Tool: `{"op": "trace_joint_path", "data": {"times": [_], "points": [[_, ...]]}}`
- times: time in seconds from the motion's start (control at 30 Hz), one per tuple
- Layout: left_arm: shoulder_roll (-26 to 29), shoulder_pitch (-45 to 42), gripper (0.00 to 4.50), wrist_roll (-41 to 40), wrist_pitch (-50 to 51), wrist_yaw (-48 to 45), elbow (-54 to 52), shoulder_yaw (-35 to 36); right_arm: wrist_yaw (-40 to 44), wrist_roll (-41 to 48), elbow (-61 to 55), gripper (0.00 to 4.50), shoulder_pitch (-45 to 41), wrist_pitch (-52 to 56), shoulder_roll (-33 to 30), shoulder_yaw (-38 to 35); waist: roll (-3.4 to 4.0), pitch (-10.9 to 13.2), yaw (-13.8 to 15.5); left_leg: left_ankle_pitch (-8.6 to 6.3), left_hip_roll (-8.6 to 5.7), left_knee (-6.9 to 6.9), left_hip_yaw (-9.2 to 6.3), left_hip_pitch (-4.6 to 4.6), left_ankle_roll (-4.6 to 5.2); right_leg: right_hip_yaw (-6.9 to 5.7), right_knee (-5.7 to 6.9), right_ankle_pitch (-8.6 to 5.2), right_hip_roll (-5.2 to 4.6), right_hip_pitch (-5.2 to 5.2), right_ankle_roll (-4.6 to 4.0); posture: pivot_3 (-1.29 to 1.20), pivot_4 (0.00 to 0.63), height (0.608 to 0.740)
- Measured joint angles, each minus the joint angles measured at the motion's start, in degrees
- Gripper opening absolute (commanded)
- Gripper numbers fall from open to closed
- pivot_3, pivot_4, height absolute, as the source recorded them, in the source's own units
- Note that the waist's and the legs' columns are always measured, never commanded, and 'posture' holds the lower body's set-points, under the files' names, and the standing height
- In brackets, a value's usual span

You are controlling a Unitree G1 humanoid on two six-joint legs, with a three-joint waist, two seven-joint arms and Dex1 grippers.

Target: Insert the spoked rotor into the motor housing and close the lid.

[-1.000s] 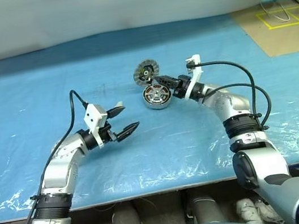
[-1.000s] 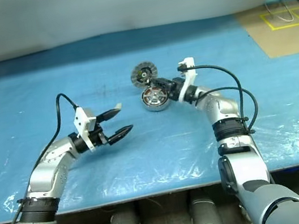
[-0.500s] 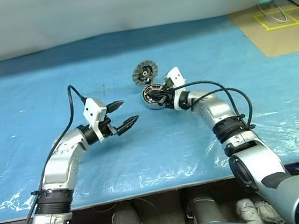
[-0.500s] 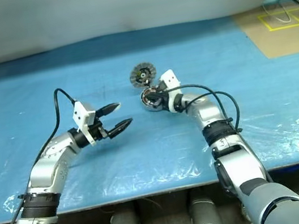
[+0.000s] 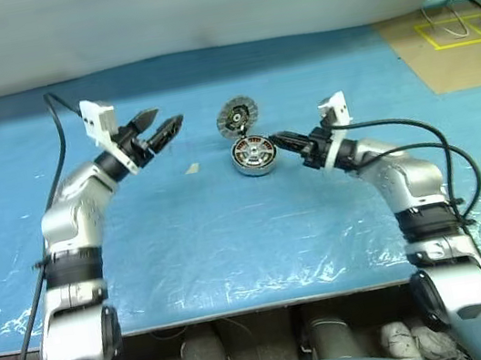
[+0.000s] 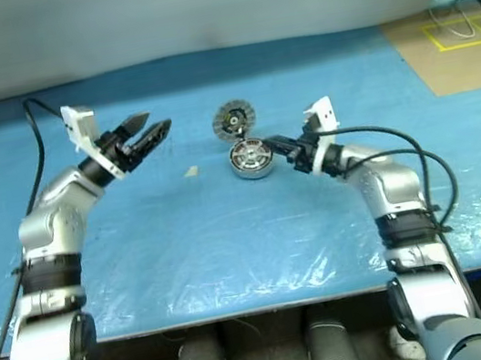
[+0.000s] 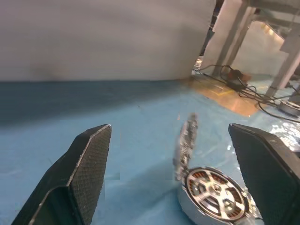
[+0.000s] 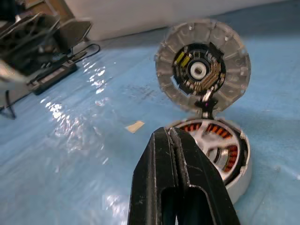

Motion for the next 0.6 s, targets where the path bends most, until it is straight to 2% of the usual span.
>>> {"op": "trace_joint_path", "data": {"times": [0.07,0.17,0.3,0.47,0.6], "points": [[-0.7,-4.8,4.15,1.2,-1.9,-0.5,6.8,0.0,-0.6,0.6,-2.7,0.03,2.3,2.5,-0.8,0.1,-0.02,0.0,0.1,0.0,-0.04,0.0,0.0,-0.05,0.0,0.0,-0.07,0.01,-0.02,0.0,0.01,0.0,0.15,0.74],[-3.1,-13.3,3.61,4.7,-7.1,-1.3,21.0,-0.6,-1.8,2.7,-7.1,0.0,5.2,6.1,-1.4,-0.2,-0.03,0.0,0.6,0.0,-0.07,0.0,-0.01,-0.08,0.0,0.02,-0.14,0.03,-0.03,0.0,0.05,0.0,0.15,0.74],[-6.6,-20.0,2.22,10.3,-14.7,-3.9,37.4,-2.6,-3.7,4.9,-13.4,0.0,8.2,8.9,-2.1,-0.5,-0.05,0.0,1.0,0.0,-0.08,-0.04,-0.07,-0.1,-0.01,0.0,-0.16,0.14,-0.03,0.02,0.24,0.0,0.15,0.74],[-11.2,-23.1,0.44,17.5,-21.3,-0.9,48.0,-5.1,-7.4,7.0,-18.1,0.0,11.2,11.1,-1.8,-0.9,-0.07,0.0,1.2,0.0,-0.14,-0.04,-0.29,-0.28,-0.03,-0.09,-0.16,0.21,-0.04,0.02,0.35,0.0,0.15,0.74],[-14.6,-24.9,0.44,20.9,-23.3,-1.1,50.1,-6.0,-10.0,7.2,-19.9,0.0,12.6,11.6,-1.8,-0.9,-0.1,0.1,1.3,0.0,-0.29,-0.01,-0.4,-0.35,-0.03,-0.09,-0.18,0.26,-0.15,0.03,0.44,0.0,0.15,0.74]]}}
